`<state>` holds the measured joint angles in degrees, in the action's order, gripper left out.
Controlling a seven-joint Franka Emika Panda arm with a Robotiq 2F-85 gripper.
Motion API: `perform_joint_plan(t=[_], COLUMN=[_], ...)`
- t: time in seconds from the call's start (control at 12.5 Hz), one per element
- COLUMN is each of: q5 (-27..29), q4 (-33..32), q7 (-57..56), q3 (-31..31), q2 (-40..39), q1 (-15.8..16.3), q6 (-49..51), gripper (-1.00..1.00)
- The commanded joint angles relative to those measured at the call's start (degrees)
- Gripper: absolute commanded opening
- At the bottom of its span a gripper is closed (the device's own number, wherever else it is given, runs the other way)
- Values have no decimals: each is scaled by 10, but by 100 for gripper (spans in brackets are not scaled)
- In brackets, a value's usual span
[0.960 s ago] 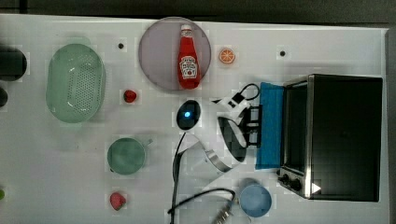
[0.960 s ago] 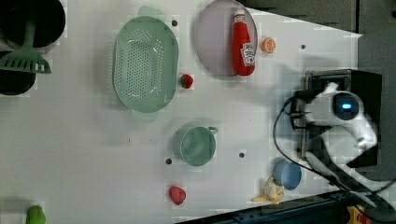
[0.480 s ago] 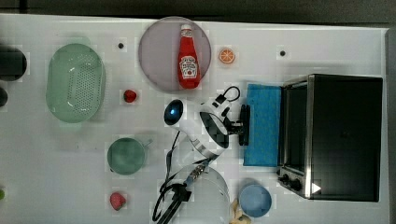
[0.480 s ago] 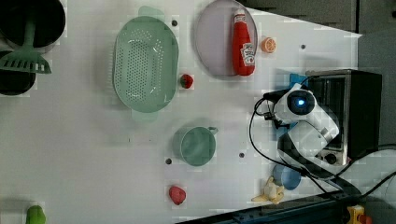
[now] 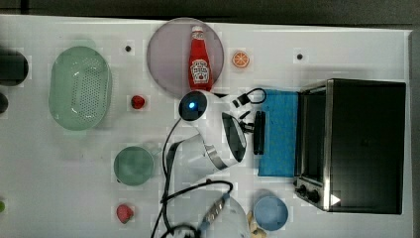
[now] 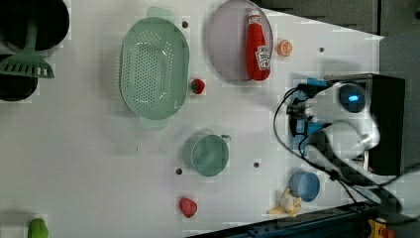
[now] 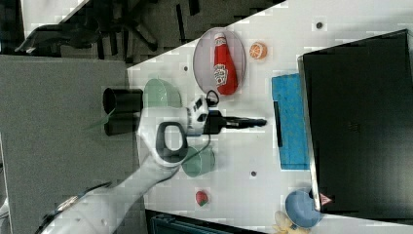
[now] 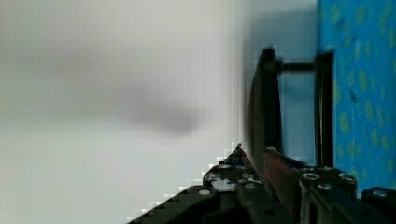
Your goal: Flap open oven.
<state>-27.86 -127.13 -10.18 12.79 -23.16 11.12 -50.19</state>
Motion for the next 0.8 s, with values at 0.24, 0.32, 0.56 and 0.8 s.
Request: perform_joint_plan(t=[0.24, 0.32, 0.56, 0.8], q5=[214, 253, 265, 265], q4=[55, 75, 171, 251], q7=[49, 56, 67, 71], q3=[16, 19, 16, 19], q2=[171, 199, 260, 285], q1=[-8, -8, -7, -7], q6=[94, 153, 322, 494], gripper=[-65, -65, -65, -65])
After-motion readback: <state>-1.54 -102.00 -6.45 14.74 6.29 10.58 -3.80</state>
